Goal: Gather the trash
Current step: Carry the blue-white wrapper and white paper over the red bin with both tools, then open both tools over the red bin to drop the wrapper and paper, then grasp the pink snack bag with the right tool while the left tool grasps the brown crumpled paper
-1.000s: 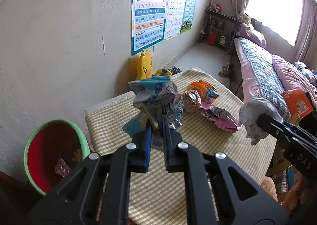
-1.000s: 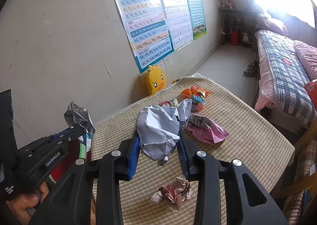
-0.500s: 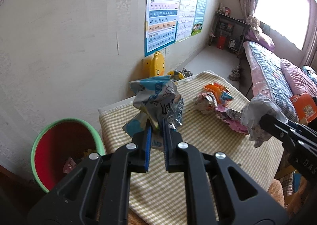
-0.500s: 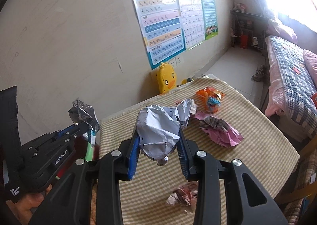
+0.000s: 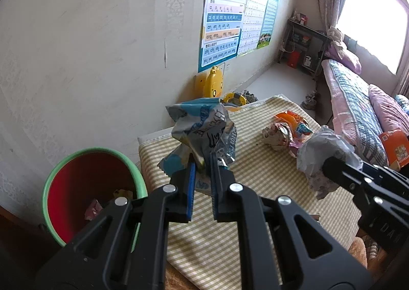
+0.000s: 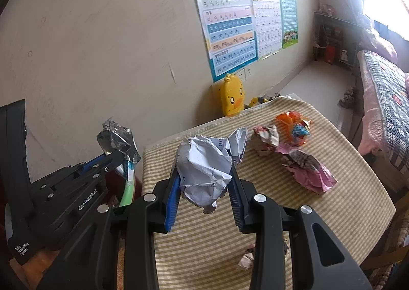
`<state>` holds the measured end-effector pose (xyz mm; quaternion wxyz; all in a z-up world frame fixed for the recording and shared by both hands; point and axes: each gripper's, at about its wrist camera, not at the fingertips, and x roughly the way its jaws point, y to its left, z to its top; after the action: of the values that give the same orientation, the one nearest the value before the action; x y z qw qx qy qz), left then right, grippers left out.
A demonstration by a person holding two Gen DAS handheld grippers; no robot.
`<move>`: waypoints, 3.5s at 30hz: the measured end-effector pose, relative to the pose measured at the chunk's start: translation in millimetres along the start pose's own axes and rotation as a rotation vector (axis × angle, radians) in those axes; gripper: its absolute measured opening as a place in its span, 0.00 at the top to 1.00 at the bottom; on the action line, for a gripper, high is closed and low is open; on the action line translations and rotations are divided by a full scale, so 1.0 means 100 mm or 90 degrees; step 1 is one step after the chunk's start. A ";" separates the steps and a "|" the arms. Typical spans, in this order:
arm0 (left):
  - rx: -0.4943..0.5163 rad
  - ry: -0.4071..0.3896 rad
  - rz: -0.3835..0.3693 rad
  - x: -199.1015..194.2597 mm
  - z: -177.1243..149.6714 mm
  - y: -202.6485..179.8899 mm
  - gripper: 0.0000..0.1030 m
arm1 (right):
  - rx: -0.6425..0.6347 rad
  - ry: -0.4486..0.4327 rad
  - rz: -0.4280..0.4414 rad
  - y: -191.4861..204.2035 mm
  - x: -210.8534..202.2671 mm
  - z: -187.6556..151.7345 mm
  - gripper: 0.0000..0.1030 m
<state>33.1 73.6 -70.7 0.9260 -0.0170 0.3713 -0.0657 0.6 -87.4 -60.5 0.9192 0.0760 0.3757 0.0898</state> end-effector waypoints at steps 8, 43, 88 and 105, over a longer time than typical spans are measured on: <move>-0.031 0.010 0.018 0.06 -0.04 0.24 0.90 | -0.030 0.024 0.021 0.25 0.19 0.00 0.68; -0.189 0.132 0.215 0.36 -0.71 1.88 0.80 | -0.194 0.167 0.200 1.90 1.42 -0.05 0.55; 0.038 0.129 0.024 0.29 -0.49 0.14 0.56 | -0.045 0.271 -0.175 -1.92 1.64 -0.01 0.24; 0.141 0.172 -0.098 0.37 -0.71 -0.56 0.55 | 0.087 0.219 -0.111 -1.88 0.68 -0.50 0.66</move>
<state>4.8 14.1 -142.8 0.8560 0.0658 0.4806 -0.1788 33.8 -251.7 -181.2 0.8384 0.0891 0.5377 -0.0045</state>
